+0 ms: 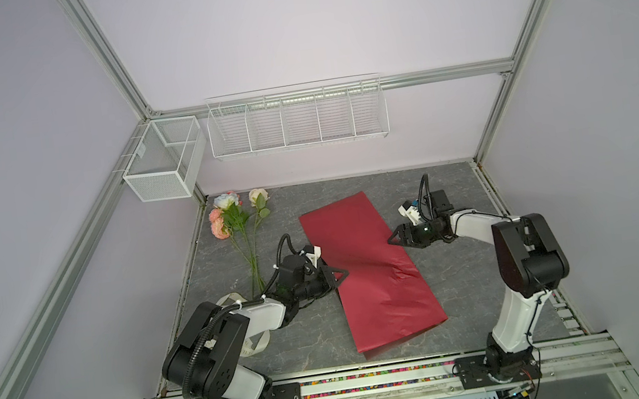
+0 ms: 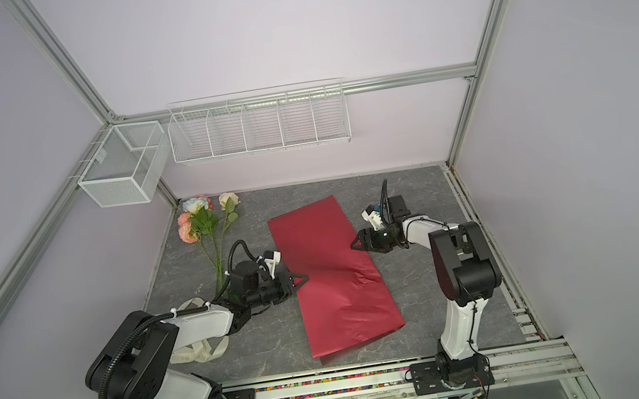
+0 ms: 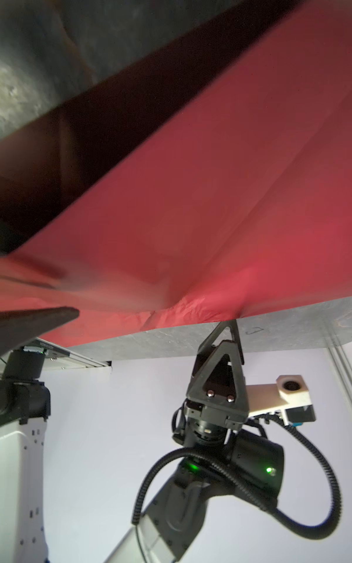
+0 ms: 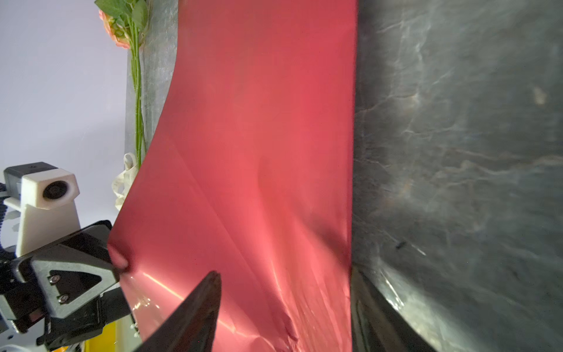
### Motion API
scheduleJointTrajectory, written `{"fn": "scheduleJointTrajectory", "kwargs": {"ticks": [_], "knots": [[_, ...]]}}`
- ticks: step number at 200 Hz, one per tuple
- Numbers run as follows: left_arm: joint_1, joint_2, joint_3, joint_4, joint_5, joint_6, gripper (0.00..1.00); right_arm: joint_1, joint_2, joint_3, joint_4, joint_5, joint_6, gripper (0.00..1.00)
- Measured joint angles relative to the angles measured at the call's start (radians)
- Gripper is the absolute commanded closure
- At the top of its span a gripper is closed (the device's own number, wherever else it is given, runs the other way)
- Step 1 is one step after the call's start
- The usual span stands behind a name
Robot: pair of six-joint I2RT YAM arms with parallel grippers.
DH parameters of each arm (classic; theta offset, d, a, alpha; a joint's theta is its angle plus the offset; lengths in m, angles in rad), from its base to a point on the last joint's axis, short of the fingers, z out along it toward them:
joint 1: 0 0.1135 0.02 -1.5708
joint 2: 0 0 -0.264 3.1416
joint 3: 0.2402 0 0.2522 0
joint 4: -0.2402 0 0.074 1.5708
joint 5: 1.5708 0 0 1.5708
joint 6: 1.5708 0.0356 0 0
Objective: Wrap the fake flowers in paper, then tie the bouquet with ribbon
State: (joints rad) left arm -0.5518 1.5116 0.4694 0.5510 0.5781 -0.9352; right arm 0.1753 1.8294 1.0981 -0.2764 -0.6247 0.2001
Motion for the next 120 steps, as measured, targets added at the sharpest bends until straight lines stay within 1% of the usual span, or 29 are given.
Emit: {"fn": "scheduleJointTrajectory", "kwargs": {"ticks": [1,7,24,28,46,59,66,72,83,88,89,94,97,105,112,120], "knots": [[0.0,0.0,0.0,0.002,0.0,-0.001,0.87,0.0,-0.006,-0.003,-0.002,0.006,0.001,0.2],[0.0,0.0,0.0,0.007,-0.003,-0.01,0.92,0.002,-0.033,-0.012,-0.006,0.028,-0.001,0.19],[0.0,-0.001,0.003,0.018,-0.01,-0.037,0.97,0.003,-0.126,-0.049,-0.017,0.097,-0.004,0.18],[0.0,-0.002,0.005,0.016,-0.011,-0.037,1.0,0.004,-0.171,-0.064,-0.018,0.12,-0.005,0.18],[0.0,-0.027,0.015,-0.008,-0.025,-0.053,1.0,0.023,-0.33,-0.122,-0.018,0.192,-0.026,0.17],[0.0,-0.064,0.035,-0.064,-0.04,-0.054,1.0,0.072,-0.463,-0.164,-0.006,0.23,-0.066,0.17],[0.0,-0.095,0.055,-0.105,-0.053,-0.05,1.0,0.11,-0.518,-0.187,0.001,0.243,-0.091,0.16],[0.0,-0.121,0.07,-0.138,-0.063,-0.048,1.0,0.163,-0.581,-0.22,0.016,0.26,-0.126,0.13],[0.0,-0.17,0.101,-0.205,-0.091,-0.04,1.0,0.267,-0.681,-0.289,0.049,0.272,-0.19,0.11],[0.0,-0.189,0.113,-0.23,-0.103,-0.035,1.0,0.302,-0.719,-0.317,0.063,0.267,-0.212,0.11],[0.0,-0.197,0.12,-0.241,-0.109,-0.035,1.0,0.323,-0.737,-0.334,0.073,0.265,-0.221,0.11],[0.0,-0.214,0.133,-0.266,-0.12,-0.029,1.0,0.35,-0.768,-0.359,0.085,0.256,-0.235,0.1],[0.0,-0.226,0.14,-0.279,-0.129,-0.028,1.0,0.388,-0.814,-0.394,0.104,0.245,-0.257,0.09],[0.0,-0.251,0.159,-0.316,-0.146,-0.02,1.0,0.447,-0.89,-0.455,0.142,0.225,-0.295,0.06],[0.0,-0.268,0.174,-0.345,-0.161,-0.013,1.0,0.49,-0.94,-0.492,0.165,0.22,-0.33,0.07],[0.001,-0.28,0.188,-0.373,-0.175,-0.006,1.0,0.565,-0.995,-0.529,0.184,0.242,-0.384,0.08]]}}
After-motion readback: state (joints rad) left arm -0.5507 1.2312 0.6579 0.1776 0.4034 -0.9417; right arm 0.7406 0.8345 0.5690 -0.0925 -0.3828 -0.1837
